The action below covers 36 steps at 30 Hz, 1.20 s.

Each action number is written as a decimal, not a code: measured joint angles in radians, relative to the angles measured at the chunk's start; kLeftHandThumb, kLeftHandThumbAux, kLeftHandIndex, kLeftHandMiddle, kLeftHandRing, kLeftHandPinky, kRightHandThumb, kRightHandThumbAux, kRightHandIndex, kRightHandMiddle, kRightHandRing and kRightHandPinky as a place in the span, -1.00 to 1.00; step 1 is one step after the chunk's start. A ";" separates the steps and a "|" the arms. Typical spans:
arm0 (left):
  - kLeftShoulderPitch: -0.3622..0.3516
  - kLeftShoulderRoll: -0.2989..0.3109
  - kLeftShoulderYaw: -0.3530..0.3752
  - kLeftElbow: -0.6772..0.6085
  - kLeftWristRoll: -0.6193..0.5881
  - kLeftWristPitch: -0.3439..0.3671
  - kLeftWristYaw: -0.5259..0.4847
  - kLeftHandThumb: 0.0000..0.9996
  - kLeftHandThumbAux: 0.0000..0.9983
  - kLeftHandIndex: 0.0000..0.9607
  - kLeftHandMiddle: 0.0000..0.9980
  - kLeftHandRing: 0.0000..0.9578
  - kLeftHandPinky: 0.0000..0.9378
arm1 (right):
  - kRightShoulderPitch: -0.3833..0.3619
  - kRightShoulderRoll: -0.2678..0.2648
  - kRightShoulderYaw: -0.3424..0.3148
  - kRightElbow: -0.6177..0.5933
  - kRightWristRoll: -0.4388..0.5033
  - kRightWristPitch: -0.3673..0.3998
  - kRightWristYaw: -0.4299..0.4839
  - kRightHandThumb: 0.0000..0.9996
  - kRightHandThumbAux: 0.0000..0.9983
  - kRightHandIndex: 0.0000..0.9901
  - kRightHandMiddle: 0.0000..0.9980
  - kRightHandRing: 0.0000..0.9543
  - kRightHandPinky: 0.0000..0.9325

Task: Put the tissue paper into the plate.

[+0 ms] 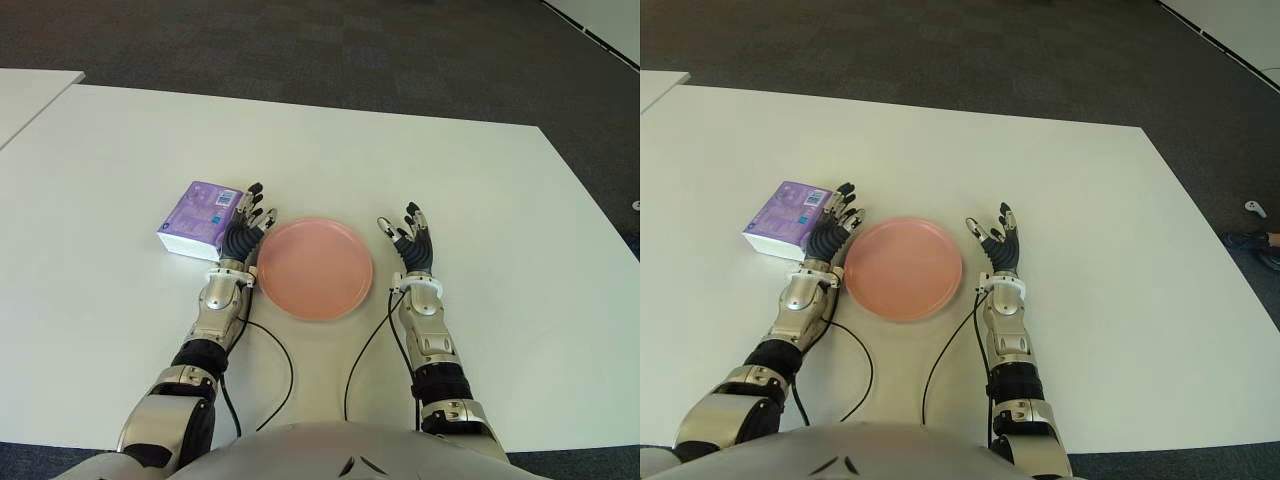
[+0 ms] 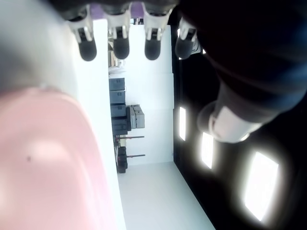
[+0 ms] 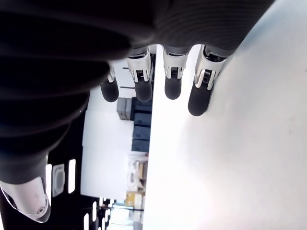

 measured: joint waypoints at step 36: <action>0.056 0.005 -0.004 -0.161 -0.025 0.116 -0.016 -0.76 0.16 -1.00 -0.99 -1.00 -0.99 | -0.002 0.005 0.007 -0.006 -0.007 -0.003 -0.001 -0.58 0.28 -0.88 -0.91 -0.90 -0.81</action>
